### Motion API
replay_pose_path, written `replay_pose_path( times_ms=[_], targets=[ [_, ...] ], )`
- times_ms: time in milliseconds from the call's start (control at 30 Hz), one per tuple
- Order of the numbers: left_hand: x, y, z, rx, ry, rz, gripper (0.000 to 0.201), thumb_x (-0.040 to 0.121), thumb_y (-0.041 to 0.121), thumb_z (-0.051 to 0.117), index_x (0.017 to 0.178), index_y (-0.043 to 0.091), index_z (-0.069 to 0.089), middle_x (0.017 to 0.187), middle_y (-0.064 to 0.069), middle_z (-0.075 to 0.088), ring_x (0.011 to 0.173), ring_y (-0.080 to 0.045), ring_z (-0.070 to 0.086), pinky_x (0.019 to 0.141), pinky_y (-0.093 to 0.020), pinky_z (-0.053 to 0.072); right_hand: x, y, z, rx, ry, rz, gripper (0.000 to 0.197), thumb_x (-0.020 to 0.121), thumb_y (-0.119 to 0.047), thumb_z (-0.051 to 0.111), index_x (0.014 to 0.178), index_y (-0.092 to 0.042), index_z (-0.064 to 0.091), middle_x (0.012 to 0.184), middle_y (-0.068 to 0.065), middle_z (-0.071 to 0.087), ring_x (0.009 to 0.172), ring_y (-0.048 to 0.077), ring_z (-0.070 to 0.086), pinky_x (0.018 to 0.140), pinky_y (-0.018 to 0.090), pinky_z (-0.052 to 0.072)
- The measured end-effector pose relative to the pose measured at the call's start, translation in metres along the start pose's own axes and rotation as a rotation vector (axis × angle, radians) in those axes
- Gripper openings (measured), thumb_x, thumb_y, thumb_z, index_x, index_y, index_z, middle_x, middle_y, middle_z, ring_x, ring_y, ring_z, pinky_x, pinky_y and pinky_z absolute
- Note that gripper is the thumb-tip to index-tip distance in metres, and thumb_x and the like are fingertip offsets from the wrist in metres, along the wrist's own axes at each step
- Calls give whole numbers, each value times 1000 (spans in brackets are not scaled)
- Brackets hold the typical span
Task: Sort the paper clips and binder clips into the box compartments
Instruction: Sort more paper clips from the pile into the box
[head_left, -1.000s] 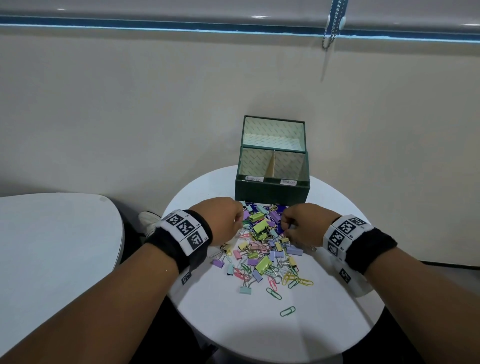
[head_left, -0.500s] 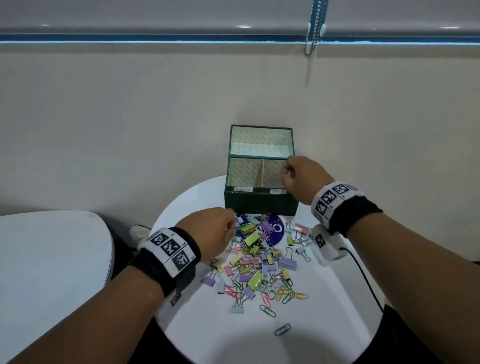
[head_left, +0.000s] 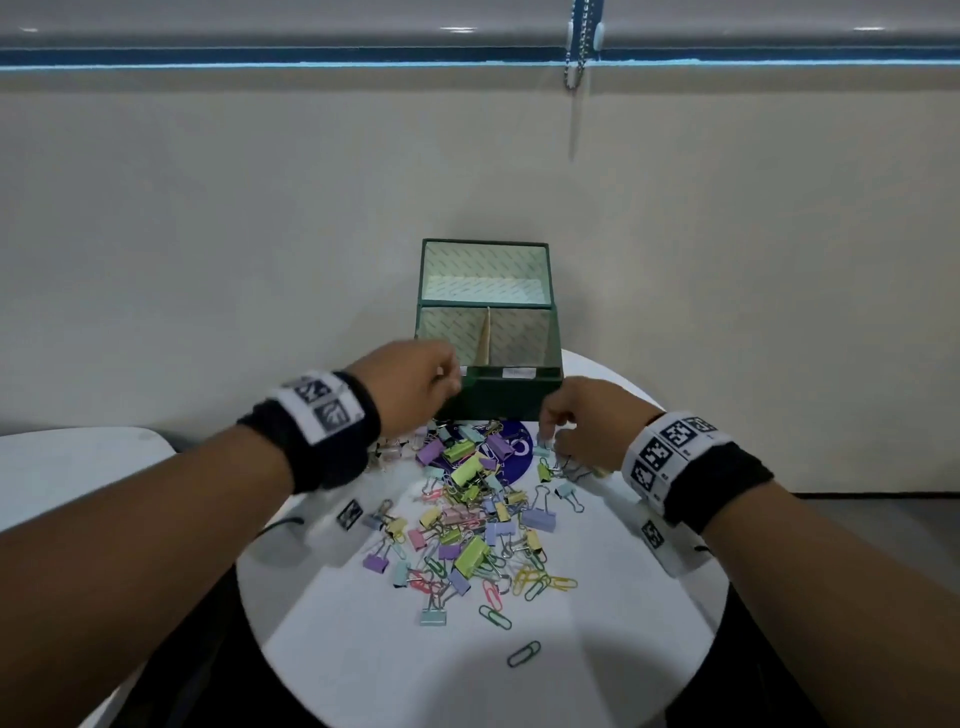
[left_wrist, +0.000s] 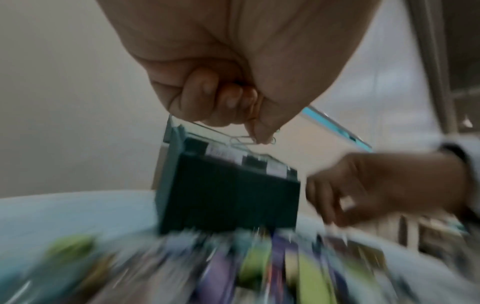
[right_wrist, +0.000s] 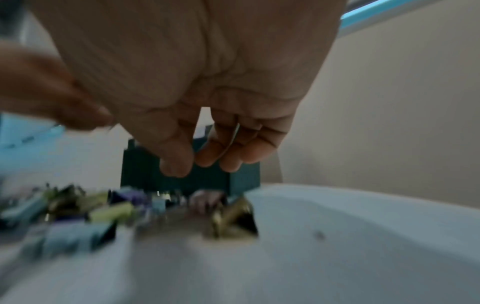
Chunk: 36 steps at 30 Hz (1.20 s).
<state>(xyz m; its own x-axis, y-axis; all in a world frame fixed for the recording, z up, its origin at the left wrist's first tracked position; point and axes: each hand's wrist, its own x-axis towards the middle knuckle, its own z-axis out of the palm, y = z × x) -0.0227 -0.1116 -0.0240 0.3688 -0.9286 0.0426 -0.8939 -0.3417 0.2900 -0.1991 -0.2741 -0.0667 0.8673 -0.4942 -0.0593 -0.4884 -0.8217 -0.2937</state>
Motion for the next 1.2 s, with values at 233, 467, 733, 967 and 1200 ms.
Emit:
replay_pose_path(
  times_ms=[233,467,733,967,1200],
  targets=[
    [77,29,-13,43,-27,-37,21,97,31,56,94,14,68,96,-1,68,91,-19,63,78,-30,47,3,6,15,41,-30,24,31,74,-14,69,81,-45,68,94,-19,59,89,10,59,79,30,55],
    [101,54,-7,124,-82,-37,20,93,21,62,105,9,74,112,-6,71,103,-24,65,87,-31,50,6,4,20,70,-110,11,33,80,-7,62,74,-36,76,78,-20,68,76,5,62,70,24,55],
    [93,58,-7,31,-135,-41,49,93,3,58,139,22,56,129,-2,64,107,-20,67,92,-35,56,4,3,19,77,-98,-11,18,80,-16,70,76,-32,78,70,-18,67,76,8,65,73,30,59],
    [22,33,0,-17,-86,89,14,95,25,62,107,30,68,100,15,66,92,-4,62,91,-28,51,-1,-5,25,-47,-1,-39,15,78,-15,58,65,-20,64,83,-3,64,75,17,64,55,21,42],
    [-16,-21,34,242,-243,123,48,98,12,49,138,40,55,133,2,51,120,-18,47,99,-40,46,6,-8,30,-60,-45,-31,15,71,-26,67,66,-26,52,96,0,55,87,18,59,65,27,54]
  ],
)
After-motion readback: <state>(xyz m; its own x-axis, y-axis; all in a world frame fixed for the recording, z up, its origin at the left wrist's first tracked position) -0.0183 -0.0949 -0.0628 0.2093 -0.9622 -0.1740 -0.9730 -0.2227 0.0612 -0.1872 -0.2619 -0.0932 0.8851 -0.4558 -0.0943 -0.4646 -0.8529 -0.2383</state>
